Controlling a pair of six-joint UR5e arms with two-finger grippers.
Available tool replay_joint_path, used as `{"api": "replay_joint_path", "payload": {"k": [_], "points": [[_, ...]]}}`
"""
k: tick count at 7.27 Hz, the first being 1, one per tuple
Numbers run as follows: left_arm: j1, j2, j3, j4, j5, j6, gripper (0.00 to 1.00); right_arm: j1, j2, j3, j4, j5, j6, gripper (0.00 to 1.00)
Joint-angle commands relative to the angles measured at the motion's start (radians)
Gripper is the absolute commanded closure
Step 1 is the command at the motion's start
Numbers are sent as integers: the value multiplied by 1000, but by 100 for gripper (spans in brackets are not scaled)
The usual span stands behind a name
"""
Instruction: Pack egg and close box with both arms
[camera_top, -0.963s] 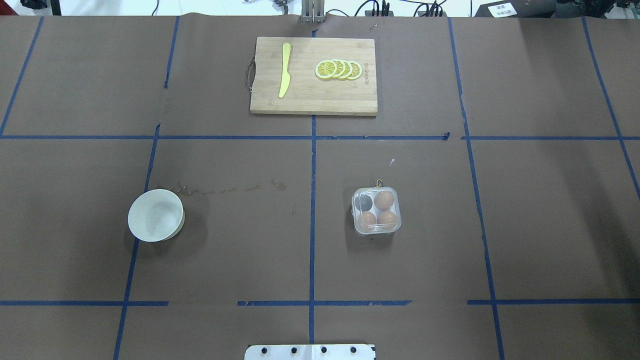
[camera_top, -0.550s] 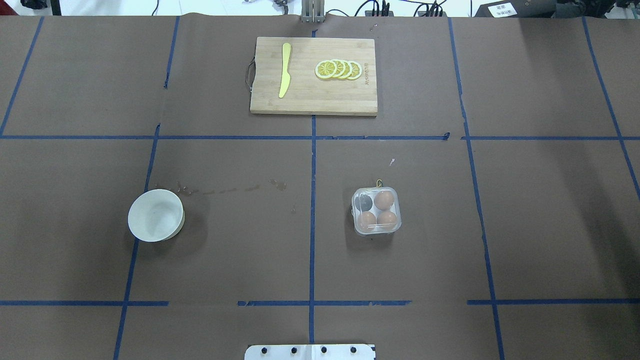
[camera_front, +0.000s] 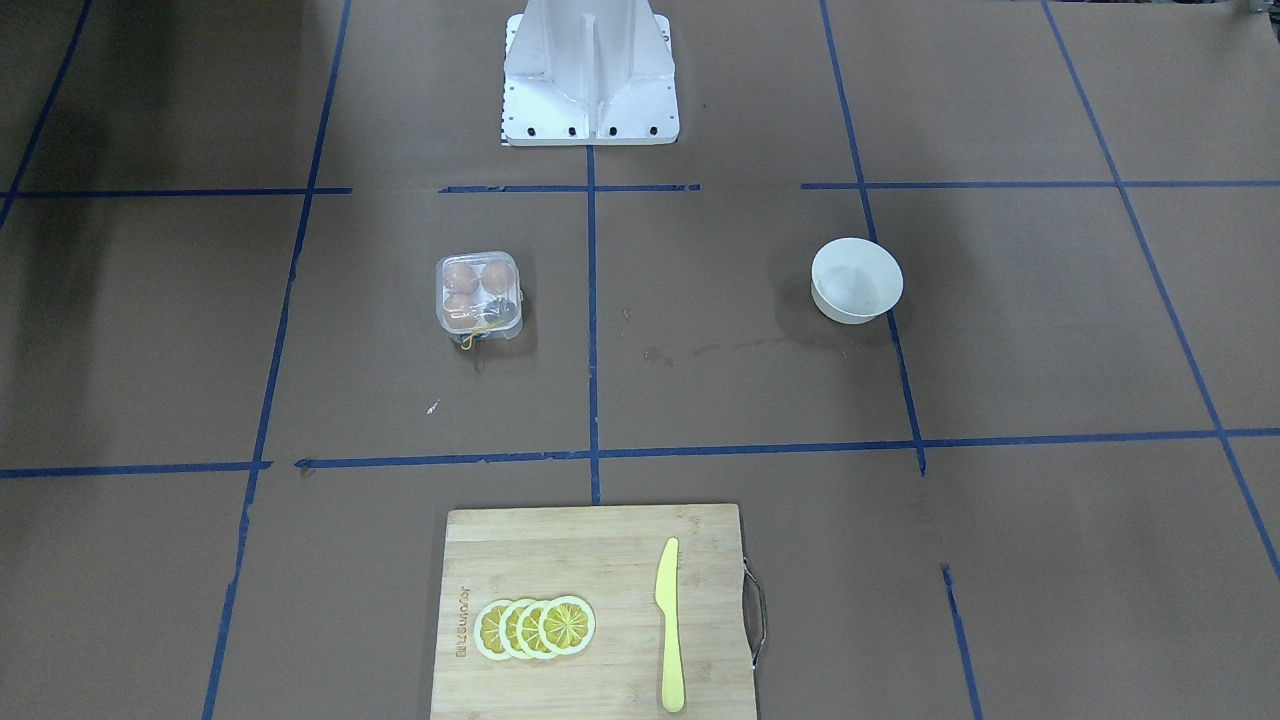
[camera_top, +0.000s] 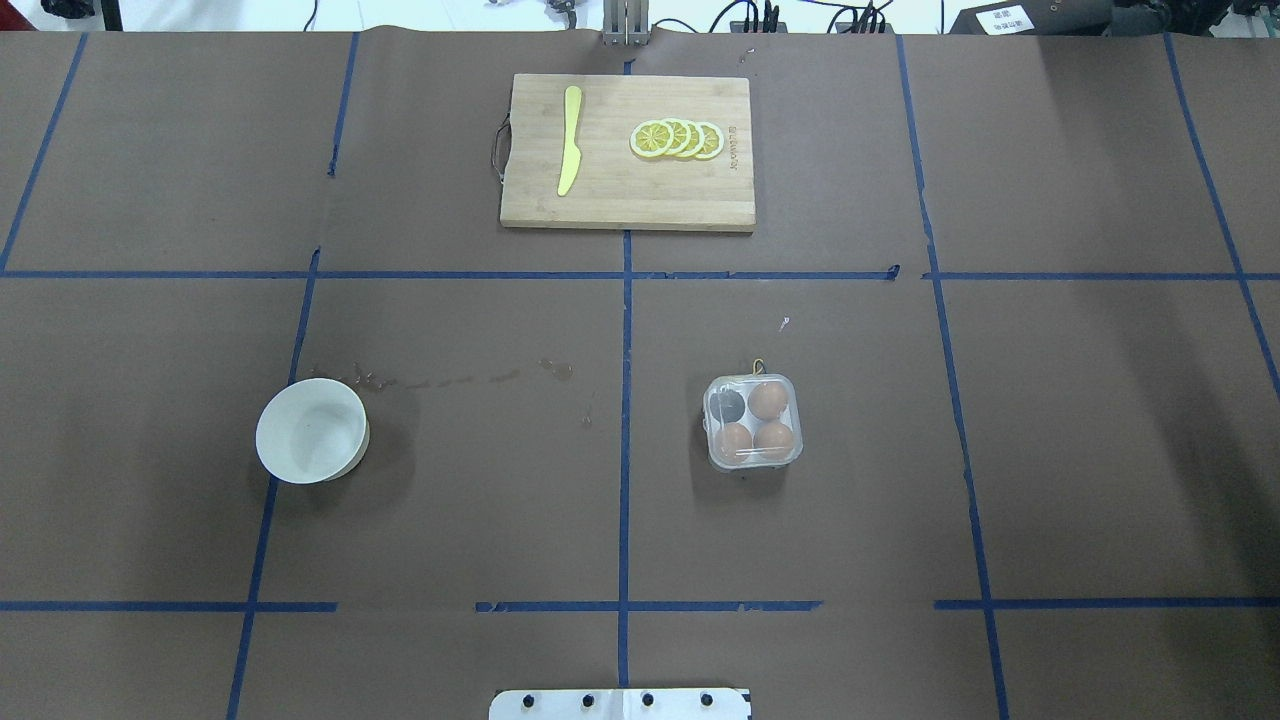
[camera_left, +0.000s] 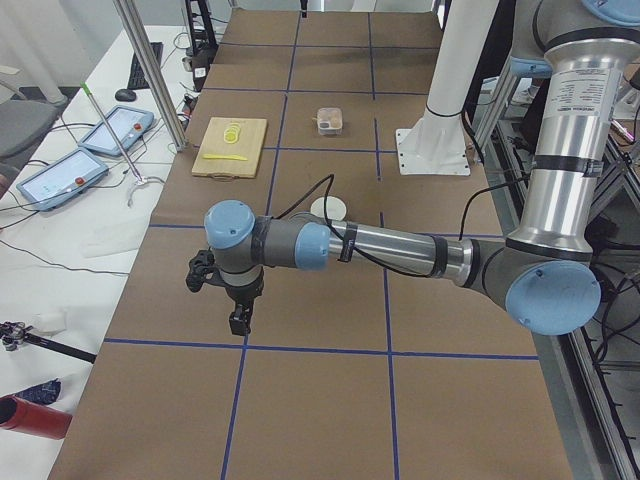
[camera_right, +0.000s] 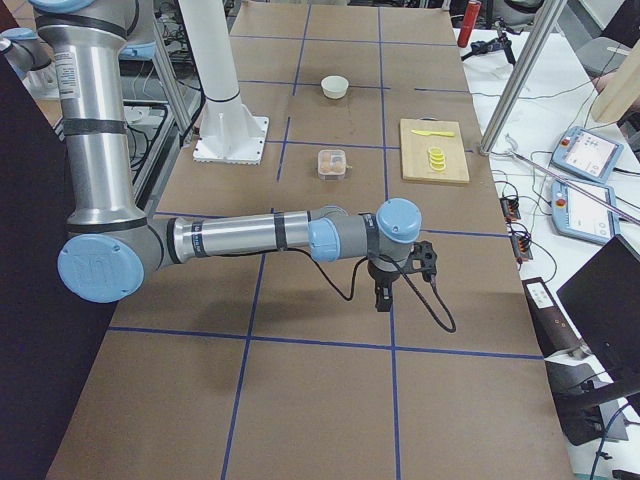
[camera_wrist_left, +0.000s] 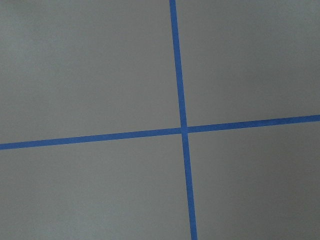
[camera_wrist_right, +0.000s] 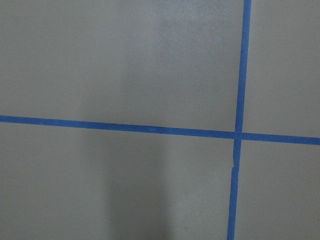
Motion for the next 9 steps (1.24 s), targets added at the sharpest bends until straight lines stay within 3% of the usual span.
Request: {"api": "replay_joint_path", "payload": {"k": [1, 9], "points": [[1, -5, 1, 8, -2, -1, 0, 1, -7, -1, 1, -12, 0, 0], [1, 3, -21, 0, -3, -3, 0, 1, 3, 0, 2, -1, 3, 0]]}}
